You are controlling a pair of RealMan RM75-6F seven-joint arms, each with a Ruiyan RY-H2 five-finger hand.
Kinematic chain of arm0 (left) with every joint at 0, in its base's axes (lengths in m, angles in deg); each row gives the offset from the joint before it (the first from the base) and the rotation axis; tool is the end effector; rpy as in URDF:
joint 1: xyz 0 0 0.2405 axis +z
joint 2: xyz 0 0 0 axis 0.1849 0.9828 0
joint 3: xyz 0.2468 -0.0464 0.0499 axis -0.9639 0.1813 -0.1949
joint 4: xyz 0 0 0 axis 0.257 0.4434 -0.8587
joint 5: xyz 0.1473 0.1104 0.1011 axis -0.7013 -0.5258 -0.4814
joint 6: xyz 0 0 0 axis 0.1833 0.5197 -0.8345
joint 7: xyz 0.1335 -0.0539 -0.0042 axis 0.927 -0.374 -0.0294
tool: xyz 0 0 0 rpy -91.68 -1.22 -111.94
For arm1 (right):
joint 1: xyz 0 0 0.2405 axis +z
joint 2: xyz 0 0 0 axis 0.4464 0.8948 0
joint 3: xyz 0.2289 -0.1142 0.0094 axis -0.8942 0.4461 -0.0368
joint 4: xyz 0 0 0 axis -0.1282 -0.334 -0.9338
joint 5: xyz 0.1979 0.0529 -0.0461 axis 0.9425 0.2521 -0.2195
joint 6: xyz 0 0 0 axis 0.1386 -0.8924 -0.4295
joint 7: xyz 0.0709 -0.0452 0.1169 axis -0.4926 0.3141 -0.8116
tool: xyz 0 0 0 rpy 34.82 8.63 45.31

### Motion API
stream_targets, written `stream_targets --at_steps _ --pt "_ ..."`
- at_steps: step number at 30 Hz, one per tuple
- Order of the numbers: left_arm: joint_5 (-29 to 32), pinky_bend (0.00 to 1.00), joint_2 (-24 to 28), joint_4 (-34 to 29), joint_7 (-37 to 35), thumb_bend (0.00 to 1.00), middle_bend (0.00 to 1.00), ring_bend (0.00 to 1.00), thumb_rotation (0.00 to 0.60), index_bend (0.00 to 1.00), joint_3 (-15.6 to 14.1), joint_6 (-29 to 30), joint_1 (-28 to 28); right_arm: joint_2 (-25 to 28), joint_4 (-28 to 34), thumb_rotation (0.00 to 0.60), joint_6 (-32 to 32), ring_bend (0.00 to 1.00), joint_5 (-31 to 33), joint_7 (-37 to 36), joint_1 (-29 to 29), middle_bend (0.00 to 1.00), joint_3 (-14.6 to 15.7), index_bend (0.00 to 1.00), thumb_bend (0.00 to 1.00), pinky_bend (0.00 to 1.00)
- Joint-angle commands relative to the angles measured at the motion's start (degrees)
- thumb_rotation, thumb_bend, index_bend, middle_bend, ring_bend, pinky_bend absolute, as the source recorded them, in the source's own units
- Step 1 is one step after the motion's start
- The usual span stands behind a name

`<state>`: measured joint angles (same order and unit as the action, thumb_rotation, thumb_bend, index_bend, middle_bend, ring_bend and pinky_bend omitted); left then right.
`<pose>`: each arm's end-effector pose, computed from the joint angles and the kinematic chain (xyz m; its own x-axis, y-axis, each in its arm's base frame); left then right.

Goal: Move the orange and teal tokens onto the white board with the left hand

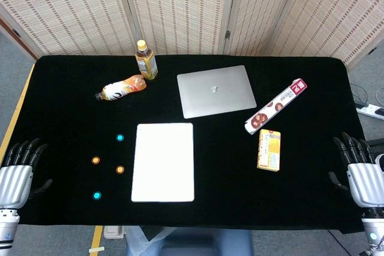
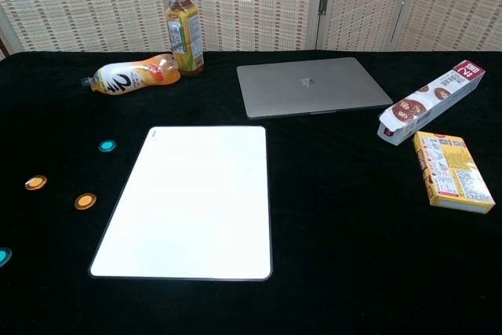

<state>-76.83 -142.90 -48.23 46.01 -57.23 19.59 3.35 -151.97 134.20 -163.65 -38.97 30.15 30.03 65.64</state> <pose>-0.2972 0.1965 0.1547 0.5128 0.0012 0.8585 0.8585 -0.0067 -0.5128 -0.3201 -0.1764 0.1654 0.4622 0.0099 0.8867 -0.8868 0.0138 0.4620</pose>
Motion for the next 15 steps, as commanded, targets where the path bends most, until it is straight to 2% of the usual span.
stream_targets --at_steps 1,10,15 --pt "0.0 0.0 -0.1 0.3 -0.2 0.25 0.08 0.06 0.6 0.17 0.0 -0.2 -0.1 0.1 0.2 0.6 -0.1 0.02 -0.1 0.2 0.0 0.0 0.0 0.0 0.38 0.0" --pt "-0.8 0.0 -0.8 2.4 -2.4 0.25 0.09 0.08 0.6 0.22 0.6 -1.6 -1.8 0.7 1.3 0.6 -0.4 0.02 -0.4 0.5 -0.2 0.0 0.1 0.0 0.38 0.0" --pt "-1.2 0.0 -1.9 5.6 -4.9 0.25 0.11 0.1 0.6 0.26 1.3 -4.6 -4.4 1.5 2.2 0.6 -0.1 0.02 -0.3 0.9 0.0 0.0 -0.1 0.0 0.38 0.0"
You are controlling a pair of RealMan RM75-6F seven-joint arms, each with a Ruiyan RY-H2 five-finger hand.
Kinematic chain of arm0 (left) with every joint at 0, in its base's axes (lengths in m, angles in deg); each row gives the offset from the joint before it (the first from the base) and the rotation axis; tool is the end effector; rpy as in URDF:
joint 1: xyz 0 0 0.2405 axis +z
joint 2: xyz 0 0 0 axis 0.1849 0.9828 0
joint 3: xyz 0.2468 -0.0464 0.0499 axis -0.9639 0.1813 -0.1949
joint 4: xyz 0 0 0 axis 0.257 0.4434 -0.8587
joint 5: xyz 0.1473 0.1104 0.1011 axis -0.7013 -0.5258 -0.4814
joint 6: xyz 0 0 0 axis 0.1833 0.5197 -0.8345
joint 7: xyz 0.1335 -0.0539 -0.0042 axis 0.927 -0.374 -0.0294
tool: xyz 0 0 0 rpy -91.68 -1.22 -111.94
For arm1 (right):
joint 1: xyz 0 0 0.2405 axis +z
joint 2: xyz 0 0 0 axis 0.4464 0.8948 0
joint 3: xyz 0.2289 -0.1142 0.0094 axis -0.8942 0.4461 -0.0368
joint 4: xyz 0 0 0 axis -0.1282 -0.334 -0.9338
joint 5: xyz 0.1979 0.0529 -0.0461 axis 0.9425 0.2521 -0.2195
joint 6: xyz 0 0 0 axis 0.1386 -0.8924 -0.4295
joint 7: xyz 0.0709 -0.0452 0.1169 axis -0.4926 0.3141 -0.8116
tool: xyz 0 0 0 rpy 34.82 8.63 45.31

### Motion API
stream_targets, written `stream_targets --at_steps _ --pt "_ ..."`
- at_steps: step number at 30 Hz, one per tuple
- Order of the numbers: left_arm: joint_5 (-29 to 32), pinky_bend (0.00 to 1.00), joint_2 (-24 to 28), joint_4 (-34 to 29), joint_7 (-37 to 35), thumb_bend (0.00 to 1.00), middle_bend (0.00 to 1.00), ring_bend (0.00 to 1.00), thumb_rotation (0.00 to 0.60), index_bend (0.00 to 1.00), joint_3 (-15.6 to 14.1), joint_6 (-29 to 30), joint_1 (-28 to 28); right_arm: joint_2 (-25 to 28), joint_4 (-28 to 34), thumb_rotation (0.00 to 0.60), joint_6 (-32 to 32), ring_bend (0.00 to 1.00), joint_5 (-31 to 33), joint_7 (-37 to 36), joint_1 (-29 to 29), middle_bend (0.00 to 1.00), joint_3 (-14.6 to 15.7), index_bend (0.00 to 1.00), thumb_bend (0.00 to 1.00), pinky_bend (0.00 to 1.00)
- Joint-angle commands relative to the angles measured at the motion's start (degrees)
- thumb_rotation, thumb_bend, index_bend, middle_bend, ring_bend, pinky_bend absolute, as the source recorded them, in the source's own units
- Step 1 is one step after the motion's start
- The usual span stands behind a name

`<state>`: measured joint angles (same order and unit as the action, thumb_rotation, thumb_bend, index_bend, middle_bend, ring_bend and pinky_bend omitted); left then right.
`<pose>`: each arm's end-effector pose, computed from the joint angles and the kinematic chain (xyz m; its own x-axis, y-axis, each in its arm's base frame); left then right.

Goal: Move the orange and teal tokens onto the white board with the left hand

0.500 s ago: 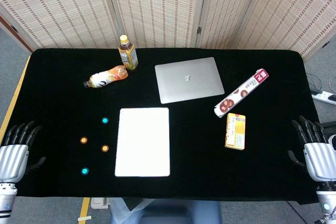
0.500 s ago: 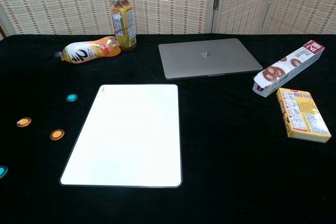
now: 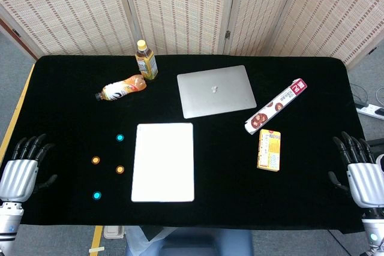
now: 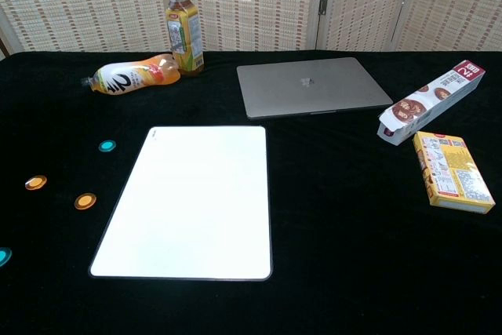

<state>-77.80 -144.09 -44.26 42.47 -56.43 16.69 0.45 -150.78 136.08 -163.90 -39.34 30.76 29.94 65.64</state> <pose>-0.2982 0.2162 0.1491 0.5024 0.0051 0.8646 0.8630 -0.0651 -0.5010 -0.3144 -0.1756 0.1690 0.4615 0.0131 0.8870 -0.8871 0.0068 0.4615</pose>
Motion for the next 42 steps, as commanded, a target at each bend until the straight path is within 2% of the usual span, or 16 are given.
stream_targets --at_steps 1,7,14,22,36,42 --pt "-0.2 0.0 -0.9 2.2 -1.9 0.25 0.12 0.1 0.6 0.27 0.6 -2.4 -2.0 0.4 0.5 0.6 0.2 0.02 0.0 0.4 0.2 0.0 -0.2 0.0 0.38 0.0" --pt "0.6 0.0 -3.2 7.3 -7.4 0.26 0.13 0.12 0.6 0.31 1.4 -8.5 -6.2 0.8 1.1 0.6 0.4 0.02 -0.3 0.8 0.6 0.0 -0.3 0.0 0.38 0.0" --pt "2.5 0.0 -7.0 13.8 -8.3 0.26 0.13 0.12 0.6 0.34 0.9 -15.3 -9.8 1.1 1.0 0.6 0.1 0.02 -0.5 0.1 0.5 0.0 -0.3 0.0 0.38 0.0" --pt "3.2 0.0 -11.5 19.0 -9.0 0.27 0.13 0.11 0.6 0.36 -0.1 -19.4 -12.1 1.0 0.9 0.6 0.3 0.02 -0.2 0.0 0.6 0.0 -0.4 0.0 0.38 0.0" --pt "7.1 0.0 -16.5 24.1 -8.5 0.35 0.13 0.1 0.6 0.4 -0.2 -26.8 -15.8 0.8 0.1 0.6 0.3 0.02 -0.1 -0.7 0.5 0.0 -0.2 0.0 0.38 0.0" --pt "8.4 0.0 -17.9 25.4 -8.0 0.35 0.13 0.1 0.6 0.41 -0.5 -28.5 -16.5 0.8 0.0 0.6 0.2 0.02 -0.1 -0.9 0.3 0.0 -0.1 0.0 0.38 0.0"
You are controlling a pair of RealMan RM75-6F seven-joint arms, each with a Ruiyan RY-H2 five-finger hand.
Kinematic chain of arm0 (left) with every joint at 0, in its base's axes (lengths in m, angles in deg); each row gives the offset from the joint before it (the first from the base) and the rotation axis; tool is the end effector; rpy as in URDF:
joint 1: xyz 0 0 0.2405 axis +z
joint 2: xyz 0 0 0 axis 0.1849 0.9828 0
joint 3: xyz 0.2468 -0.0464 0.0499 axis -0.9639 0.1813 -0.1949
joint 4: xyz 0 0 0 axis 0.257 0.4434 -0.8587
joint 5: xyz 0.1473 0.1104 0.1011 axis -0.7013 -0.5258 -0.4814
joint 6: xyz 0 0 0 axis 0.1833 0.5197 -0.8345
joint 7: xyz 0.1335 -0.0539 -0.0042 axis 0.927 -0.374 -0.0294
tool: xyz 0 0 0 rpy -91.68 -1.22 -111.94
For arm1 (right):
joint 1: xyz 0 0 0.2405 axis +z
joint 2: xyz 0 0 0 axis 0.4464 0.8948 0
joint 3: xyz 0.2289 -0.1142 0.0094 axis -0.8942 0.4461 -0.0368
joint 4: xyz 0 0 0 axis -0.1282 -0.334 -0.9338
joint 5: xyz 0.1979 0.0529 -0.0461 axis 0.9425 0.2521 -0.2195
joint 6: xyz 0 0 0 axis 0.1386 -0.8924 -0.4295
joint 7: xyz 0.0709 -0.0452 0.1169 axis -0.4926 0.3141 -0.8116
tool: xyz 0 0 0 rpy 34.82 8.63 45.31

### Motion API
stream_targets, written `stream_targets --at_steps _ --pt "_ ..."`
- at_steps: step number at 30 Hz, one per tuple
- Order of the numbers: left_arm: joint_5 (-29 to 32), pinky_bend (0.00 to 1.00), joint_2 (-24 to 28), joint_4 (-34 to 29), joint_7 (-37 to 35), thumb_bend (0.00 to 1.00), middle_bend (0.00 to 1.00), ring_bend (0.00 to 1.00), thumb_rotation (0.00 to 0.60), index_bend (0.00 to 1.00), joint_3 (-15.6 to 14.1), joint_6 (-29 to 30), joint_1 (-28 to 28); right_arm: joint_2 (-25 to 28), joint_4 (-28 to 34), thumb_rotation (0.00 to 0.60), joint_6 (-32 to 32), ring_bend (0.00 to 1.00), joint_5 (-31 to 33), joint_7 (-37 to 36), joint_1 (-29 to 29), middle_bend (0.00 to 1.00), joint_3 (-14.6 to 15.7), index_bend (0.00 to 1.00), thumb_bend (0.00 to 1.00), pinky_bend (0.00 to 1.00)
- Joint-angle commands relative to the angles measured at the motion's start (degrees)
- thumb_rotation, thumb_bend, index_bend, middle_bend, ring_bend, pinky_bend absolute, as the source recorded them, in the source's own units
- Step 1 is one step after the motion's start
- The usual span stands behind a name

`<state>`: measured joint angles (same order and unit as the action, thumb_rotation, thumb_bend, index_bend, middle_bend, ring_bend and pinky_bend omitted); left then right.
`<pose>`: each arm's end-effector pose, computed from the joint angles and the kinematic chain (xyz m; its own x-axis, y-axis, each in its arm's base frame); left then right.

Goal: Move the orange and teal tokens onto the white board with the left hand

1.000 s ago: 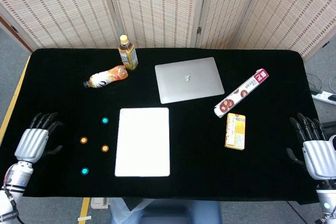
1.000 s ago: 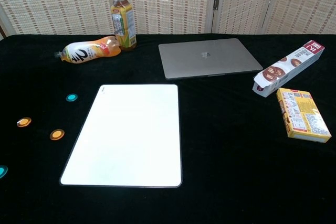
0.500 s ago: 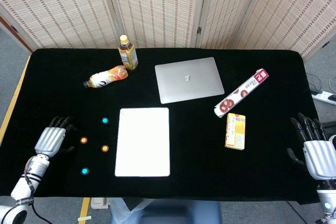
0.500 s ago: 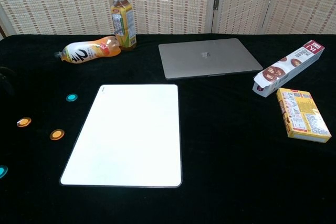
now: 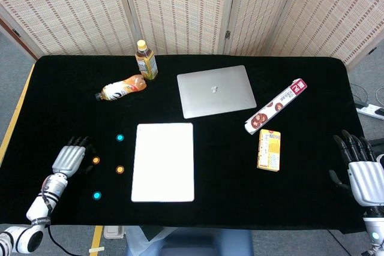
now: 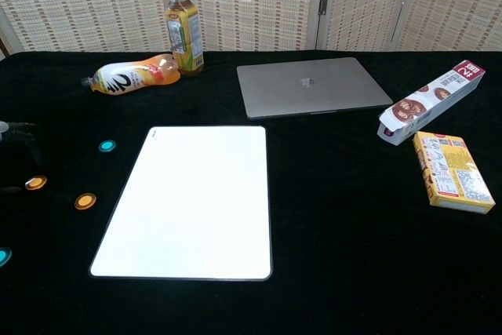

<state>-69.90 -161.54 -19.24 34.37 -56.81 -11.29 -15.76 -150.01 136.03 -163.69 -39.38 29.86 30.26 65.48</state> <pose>-0.3244 0.3069 0.0391 0.4839 0.3482 0.8028 0.8732 -0.1325 -0.4689 -0.3144 -0.1781 0.1733 0.4601 0.0157 0.8877 -0.8879 0.0012 0.4601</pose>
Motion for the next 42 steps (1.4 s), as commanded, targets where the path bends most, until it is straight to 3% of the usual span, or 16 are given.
stream_targets --at_steps 1,33,42 --pt "0.6 0.0 -0.5 0.5 0.1 0.36 0.13 0.1 0.6 0.41 -0.1 -0.6 -0.3 0.0 0.0 0.6 -0.1 0.02 0.0 0.0 -0.1 0.0 0.0 0.0 0.38 0.0" --pt "0.1 0.0 -3.7 3.8 -2.3 0.44 0.16 0.12 0.6 0.5 -1.0 -0.3 -1.3 -0.2 -0.4 0.6 0.6 0.02 0.7 -0.4 0.0 0.0 0.0 0.0 0.38 0.0" --pt "-1.2 0.0 -1.9 1.5 -2.4 0.46 0.17 0.12 0.6 0.51 -0.5 1.0 -2.1 0.0 0.0 0.6 0.5 0.02 0.6 -0.1 0.0 0.0 -0.1 0.0 0.38 0.0"
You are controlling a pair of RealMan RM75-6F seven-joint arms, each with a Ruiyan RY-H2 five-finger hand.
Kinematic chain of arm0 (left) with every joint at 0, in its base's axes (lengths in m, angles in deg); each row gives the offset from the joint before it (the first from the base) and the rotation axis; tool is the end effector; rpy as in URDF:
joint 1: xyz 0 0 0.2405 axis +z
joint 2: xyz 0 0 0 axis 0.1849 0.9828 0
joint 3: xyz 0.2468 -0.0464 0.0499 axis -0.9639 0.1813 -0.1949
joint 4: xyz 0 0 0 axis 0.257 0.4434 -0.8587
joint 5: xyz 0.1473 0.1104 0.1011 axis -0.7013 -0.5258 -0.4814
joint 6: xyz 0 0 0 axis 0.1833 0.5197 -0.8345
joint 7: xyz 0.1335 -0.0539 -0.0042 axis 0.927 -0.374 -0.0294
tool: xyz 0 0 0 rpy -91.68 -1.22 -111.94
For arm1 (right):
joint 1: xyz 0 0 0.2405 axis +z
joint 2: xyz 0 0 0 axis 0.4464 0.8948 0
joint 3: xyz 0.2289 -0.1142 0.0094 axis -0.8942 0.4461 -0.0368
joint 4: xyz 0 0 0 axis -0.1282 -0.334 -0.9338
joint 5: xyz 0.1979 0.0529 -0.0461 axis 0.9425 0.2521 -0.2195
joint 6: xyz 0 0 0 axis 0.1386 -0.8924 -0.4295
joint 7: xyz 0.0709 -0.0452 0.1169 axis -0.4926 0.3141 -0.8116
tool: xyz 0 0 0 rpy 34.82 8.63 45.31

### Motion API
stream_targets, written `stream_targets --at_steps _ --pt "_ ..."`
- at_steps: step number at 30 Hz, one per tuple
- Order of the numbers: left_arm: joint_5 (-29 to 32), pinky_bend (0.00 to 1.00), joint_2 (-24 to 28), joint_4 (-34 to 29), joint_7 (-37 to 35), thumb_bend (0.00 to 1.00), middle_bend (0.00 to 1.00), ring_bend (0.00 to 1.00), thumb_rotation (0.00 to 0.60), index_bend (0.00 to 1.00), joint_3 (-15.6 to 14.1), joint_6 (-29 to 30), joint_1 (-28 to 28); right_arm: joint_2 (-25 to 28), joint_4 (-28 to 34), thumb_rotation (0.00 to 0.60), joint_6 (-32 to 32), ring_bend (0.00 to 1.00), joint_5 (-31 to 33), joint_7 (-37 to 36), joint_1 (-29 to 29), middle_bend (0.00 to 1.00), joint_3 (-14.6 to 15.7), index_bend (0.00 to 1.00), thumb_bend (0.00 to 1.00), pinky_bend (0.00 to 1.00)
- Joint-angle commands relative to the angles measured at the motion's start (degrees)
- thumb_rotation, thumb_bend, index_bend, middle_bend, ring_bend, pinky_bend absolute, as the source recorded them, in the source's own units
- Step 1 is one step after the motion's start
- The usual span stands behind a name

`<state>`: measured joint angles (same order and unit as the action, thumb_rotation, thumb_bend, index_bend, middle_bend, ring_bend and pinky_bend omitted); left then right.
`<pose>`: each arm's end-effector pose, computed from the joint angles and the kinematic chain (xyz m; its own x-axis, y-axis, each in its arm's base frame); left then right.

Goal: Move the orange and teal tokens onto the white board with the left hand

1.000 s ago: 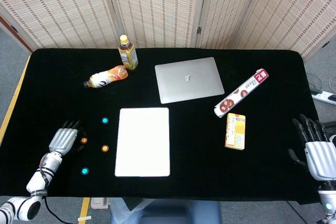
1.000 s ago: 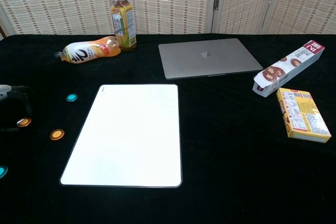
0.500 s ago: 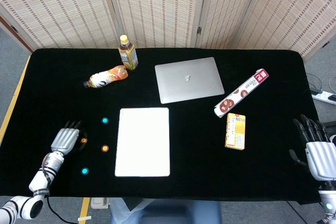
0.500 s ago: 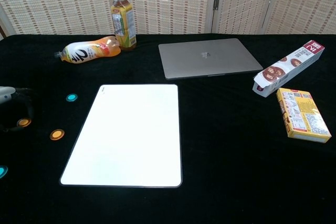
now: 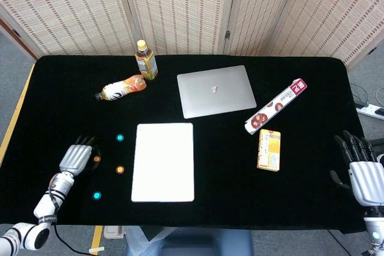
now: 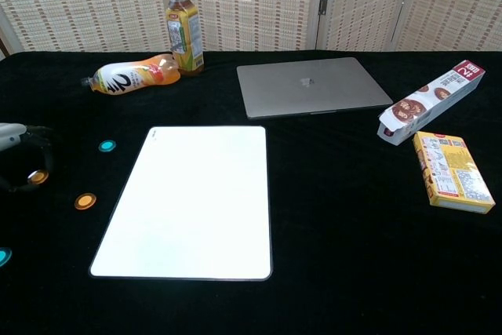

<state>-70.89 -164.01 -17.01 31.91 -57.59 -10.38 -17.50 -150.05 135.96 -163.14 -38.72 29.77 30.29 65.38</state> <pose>-0.3144 0.3140 0.0265 0.4667 0.3373 0.8176 0.8843 -0.1639 -0.4372 -0.3164 -0.1786 0.1729 0.4582 0.0077 0.8888 -0.8888 0.0119 0.4581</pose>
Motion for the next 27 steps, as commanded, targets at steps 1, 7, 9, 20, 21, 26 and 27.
stream_targets --at_steps 1,7,9,20,21,26,27 --pt "-0.4 0.0 0.8 -1.1 0.3 0.46 0.17 0.12 0.6 0.52 0.3 0.2 -0.6 0.0 0.0 0.6 0.0 0.02 0.0 0.0 0.0 0.0 0.0 0.0 0.38 0.0" --pt "-1.8 0.0 1.7 -4.7 2.4 0.46 0.17 0.12 0.6 0.51 1.4 0.8 -2.7 0.1 0.0 0.6 0.1 0.02 0.1 0.0 0.1 0.0 0.0 0.0 0.38 0.0" --pt "-2.3 0.0 1.6 -6.0 3.3 0.46 0.17 0.12 0.6 0.51 1.8 0.7 -3.8 0.1 -0.1 0.6 0.2 0.02 0.1 -0.1 0.1 0.0 0.0 0.0 0.38 0.0" --pt "-2.5 0.0 -1.7 -10.1 9.2 0.46 0.17 0.12 0.6 0.51 4.1 -3.6 -11.0 0.1 -0.7 0.6 -0.3 0.02 0.6 -0.9 -0.7 0.0 0.2 0.0 0.38 0.0" --pt "-2.3 0.0 -2.1 -10.1 9.6 0.46 0.17 0.12 0.6 0.51 4.1 -4.0 -11.5 0.1 -0.7 0.6 -0.4 0.02 0.8 -1.0 -0.8 0.0 0.2 0.0 0.38 0.0" --pt "-1.4 0.0 -3.8 -10.0 11.1 0.46 0.17 0.12 0.6 0.51 4.1 -5.6 -13.1 0.1 -1.0 0.6 -0.6 0.02 1.0 -1.3 -1.2 0.0 0.2 0.0 0.38 0.0" --pt "-1.2 0.0 -4.2 -9.8 11.4 0.46 0.17 0.11 0.6 0.51 4.0 -5.9 -13.4 0.1 -1.0 0.6 -0.7 0.02 1.1 -1.3 -1.2 0.0 0.2 0.0 0.38 0.0"
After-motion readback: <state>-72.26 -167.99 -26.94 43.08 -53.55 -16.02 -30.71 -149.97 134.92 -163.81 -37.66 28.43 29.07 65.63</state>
